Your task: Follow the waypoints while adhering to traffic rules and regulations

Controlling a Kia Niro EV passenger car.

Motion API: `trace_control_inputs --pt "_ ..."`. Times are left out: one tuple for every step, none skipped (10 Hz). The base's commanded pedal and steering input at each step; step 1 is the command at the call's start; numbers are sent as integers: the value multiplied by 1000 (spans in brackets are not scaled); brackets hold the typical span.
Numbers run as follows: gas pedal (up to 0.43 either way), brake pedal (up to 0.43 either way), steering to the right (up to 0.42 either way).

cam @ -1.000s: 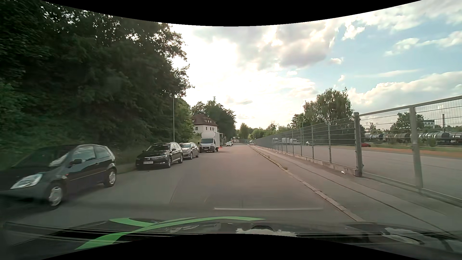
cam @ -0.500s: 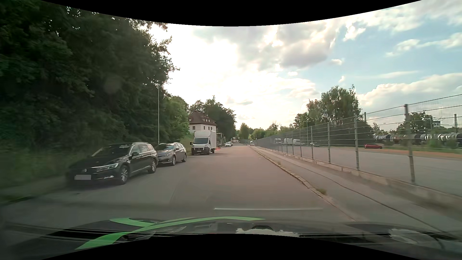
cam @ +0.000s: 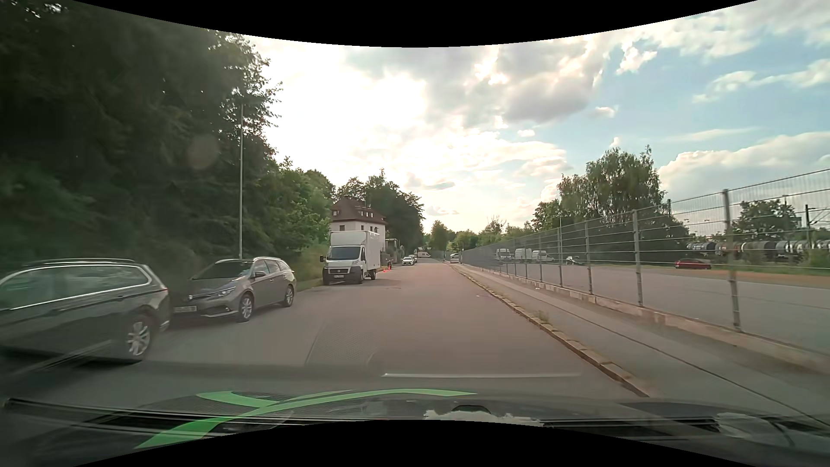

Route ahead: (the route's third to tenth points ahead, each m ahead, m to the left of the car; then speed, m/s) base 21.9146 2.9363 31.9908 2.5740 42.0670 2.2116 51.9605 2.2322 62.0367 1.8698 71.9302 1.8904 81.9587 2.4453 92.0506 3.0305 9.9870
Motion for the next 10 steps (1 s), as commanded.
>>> trace_control_inputs --pt "138 0 -3" --pt "138 0 -3" --pt "138 0 -3" --pt "138 0 -3" --pt "138 0 -2" --pt "138 0 -3" --pt "138 0 -3" --pt "138 0 -2" --pt "130 0 -2" --pt "118 0 -3"
